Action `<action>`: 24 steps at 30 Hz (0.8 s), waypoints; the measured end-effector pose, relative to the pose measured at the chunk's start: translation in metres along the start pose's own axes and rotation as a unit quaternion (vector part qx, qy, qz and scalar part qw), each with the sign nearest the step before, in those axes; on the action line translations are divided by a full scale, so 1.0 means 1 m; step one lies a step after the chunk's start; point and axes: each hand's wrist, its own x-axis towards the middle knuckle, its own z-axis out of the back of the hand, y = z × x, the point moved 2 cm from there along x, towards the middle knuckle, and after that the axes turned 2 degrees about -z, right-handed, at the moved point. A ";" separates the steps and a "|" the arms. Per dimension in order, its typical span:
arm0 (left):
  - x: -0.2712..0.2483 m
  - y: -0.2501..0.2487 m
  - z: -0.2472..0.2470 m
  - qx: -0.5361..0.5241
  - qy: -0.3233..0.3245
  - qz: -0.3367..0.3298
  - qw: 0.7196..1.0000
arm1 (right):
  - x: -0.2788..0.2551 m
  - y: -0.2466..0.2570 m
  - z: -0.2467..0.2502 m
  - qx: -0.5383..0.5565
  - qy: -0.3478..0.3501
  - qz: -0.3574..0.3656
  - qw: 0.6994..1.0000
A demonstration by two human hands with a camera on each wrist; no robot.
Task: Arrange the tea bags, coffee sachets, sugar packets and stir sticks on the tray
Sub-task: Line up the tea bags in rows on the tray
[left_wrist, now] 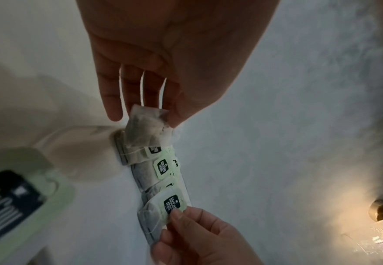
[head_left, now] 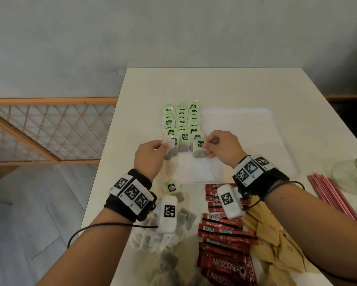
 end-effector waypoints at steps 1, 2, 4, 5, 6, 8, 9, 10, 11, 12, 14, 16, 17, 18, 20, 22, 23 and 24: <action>0.001 0.000 0.000 -0.002 -0.005 -0.003 1.000 | 0.002 0.002 -0.001 -0.002 0.001 0.001 1.000; 0.001 0.001 0.000 -0.003 -0.005 -0.006 1.000 | 0.003 0.002 -0.002 -0.004 0.003 0.002 1.000; 0.003 0.004 0.001 -0.003 0.005 -0.010 1.000 | 0.005 0.002 -0.003 -0.008 0.008 -0.001 1.000; 0.003 0.005 0.000 -0.006 0.013 -0.009 1.000 | 0.005 0.002 -0.002 -0.013 0.005 -0.002 1.000; 0.002 0.005 0.000 -0.013 0.020 -0.008 1.000 | 0.005 0.002 -0.001 -0.027 -0.006 0.005 1.000; 0.001 0.004 -0.001 -0.030 0.029 -0.011 0.999 | 0.002 0.006 0.002 -0.082 -0.048 0.047 0.994; -0.001 0.001 -0.001 -0.041 0.034 -0.011 0.999 | -0.001 0.010 0.003 -0.109 -0.070 0.073 0.989; -0.002 -0.002 -0.003 -0.055 0.041 -0.013 0.998 | -0.005 0.015 0.003 -0.125 -0.087 0.098 0.983; -0.004 -0.005 -0.004 -0.070 0.047 -0.015 0.996 | -0.009 0.020 0.002 -0.131 -0.096 0.117 0.980; -0.006 -0.009 -0.006 -0.084 0.052 -0.020 0.995 | -0.014 0.025 0.000 -0.126 -0.095 0.131 0.979; -0.010 -0.018 -0.008 -0.101 0.058 -0.036 0.993 | -0.023 0.037 -0.004 -0.096 -0.066 0.139 0.983; -0.013 -0.027 -0.010 -0.115 0.061 -0.057 0.990 | -0.032 0.047 -0.006 -0.061 -0.027 0.124 0.990; -0.014 -0.030 -0.010 -0.123 0.060 -0.064 0.989 | -0.035 0.049 -0.007 -0.050 -0.015 0.117 0.992; -0.015 -0.032 -0.010 -0.128 0.059 -0.069 0.988 | -0.038 0.052 -0.007 -0.045 -0.009 0.118 0.992; -0.015 -0.035 -0.009 -0.128 0.058 -0.077 0.987 | -0.041 0.054 -0.008 -0.042 -0.006 0.130 0.991; -0.015 -0.037 -0.008 -0.106 0.050 -0.091 0.989 | -0.043 0.055 -0.008 -0.043 -0.010 0.143 0.989; -0.016 -0.039 -0.008 -0.084 0.045 -0.102 0.990 | -0.043 0.055 -0.008 -0.041 -0.014 0.145 0.989; -0.017 -0.041 -0.008 -0.055 0.040 -0.113 0.991 | -0.044 0.056 -0.008 -0.031 -0.017 0.141 0.989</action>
